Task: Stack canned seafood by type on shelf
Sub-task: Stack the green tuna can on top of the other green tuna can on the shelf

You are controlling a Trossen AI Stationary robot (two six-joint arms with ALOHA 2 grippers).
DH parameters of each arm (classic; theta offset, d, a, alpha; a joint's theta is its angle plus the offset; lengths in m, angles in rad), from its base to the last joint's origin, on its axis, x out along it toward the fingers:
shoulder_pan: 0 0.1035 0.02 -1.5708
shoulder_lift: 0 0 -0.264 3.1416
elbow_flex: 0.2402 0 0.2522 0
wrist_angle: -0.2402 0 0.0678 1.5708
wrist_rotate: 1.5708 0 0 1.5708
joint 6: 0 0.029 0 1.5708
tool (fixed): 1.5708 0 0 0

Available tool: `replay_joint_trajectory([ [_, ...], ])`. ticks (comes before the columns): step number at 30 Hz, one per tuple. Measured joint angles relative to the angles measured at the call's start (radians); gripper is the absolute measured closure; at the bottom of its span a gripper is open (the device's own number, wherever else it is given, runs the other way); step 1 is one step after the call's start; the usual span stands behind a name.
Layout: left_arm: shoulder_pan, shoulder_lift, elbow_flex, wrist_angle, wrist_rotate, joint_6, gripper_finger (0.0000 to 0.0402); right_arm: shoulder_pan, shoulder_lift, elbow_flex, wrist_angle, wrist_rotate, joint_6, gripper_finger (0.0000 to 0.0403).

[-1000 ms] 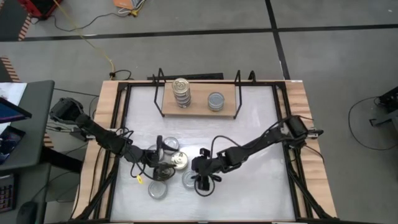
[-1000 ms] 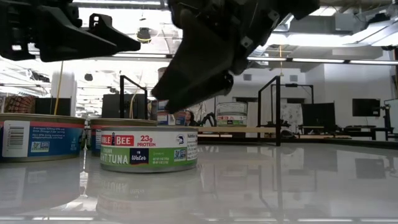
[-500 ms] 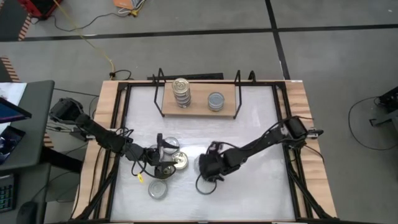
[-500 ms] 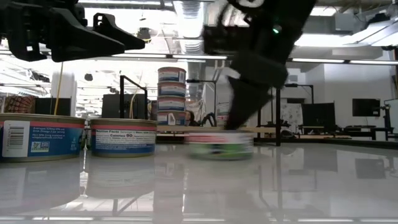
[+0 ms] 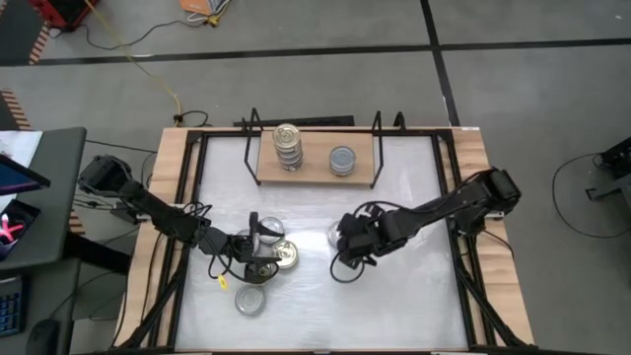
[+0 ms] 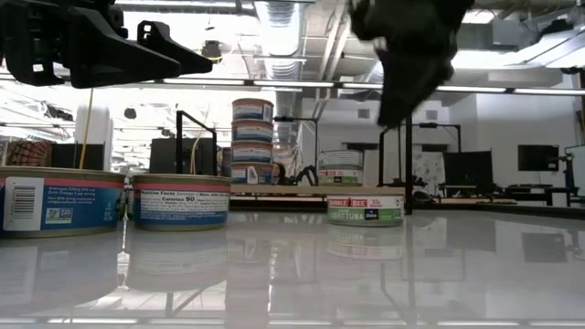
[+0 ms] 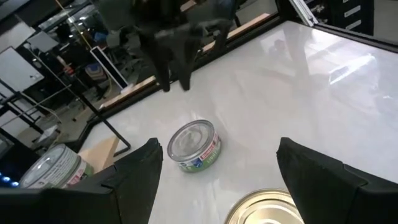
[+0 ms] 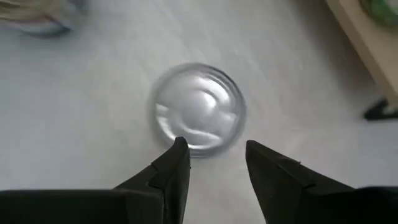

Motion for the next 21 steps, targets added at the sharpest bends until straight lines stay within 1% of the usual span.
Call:
replay_joint_trajectory([
  [4, 0.000, 0.000, 0.000, 0.001, 0.027, -0.015, 0.0100, -0.022, -0.003, -0.103, 0.043, -0.057, 0.084, 0.0212],
  [8, 0.000, 0.000, 0.000, 0.002, 0.034, -0.020, 0.0100, -0.050, 0.005, -0.222, 0.198, -0.132, 0.101, 0.0212],
  [11, 0.000, 0.000, 0.000, 0.002, 0.034, -0.024, 0.0100, -0.068, -0.006, -0.284, 0.303, -0.152, 0.100, 0.0212],
  [14, 0.000, 0.000, 0.000, 0.002, 0.034, -0.021, 0.0100, -0.082, -0.019, -0.307, 0.339, -0.152, 0.103, 0.0212],
  [21, 0.000, 0.000, 0.000, 0.001, 0.035, -0.017, 0.0100, -0.099, -0.063, -0.311, 0.336, -0.151, 0.103, 0.0212],
])
